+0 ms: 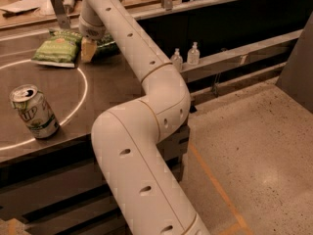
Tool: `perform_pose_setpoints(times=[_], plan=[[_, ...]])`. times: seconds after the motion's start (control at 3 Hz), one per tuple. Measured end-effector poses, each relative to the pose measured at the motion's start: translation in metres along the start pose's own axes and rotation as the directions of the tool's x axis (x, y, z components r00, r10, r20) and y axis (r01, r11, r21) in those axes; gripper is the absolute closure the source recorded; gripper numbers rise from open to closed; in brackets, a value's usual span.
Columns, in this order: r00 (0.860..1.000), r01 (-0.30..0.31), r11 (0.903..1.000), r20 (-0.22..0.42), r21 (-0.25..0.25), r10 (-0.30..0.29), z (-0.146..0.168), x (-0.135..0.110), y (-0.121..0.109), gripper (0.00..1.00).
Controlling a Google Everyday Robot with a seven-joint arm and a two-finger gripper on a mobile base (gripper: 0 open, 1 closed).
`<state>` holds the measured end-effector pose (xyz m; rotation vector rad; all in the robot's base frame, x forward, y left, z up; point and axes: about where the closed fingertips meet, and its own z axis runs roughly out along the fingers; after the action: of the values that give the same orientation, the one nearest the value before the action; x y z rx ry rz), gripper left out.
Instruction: Place green can upright
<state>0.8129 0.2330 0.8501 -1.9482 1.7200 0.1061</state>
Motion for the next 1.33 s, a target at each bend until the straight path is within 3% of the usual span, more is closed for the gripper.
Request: perform_pose_setpoints(times=[0.33, 0.67, 1.0, 1.33], plan=[[1.0, -0.003, 1.0, 0.024, 0.003, 0.003, -0.014, 0.001, -0.001, 1.0], [0.997, -0.009, 1.0, 0.072, 0.003, 0.009, -0.027, -0.004, -0.001, 1.0], [0.981, -0.016, 0.9999, 0.191, 0.007, 0.014, -0.059, -0.02, -0.001, 1.0], [0.951, -0.053, 0.9983, 0.305, 0.025, 0.043, -0.104, -0.03, -0.005, 1.0]])
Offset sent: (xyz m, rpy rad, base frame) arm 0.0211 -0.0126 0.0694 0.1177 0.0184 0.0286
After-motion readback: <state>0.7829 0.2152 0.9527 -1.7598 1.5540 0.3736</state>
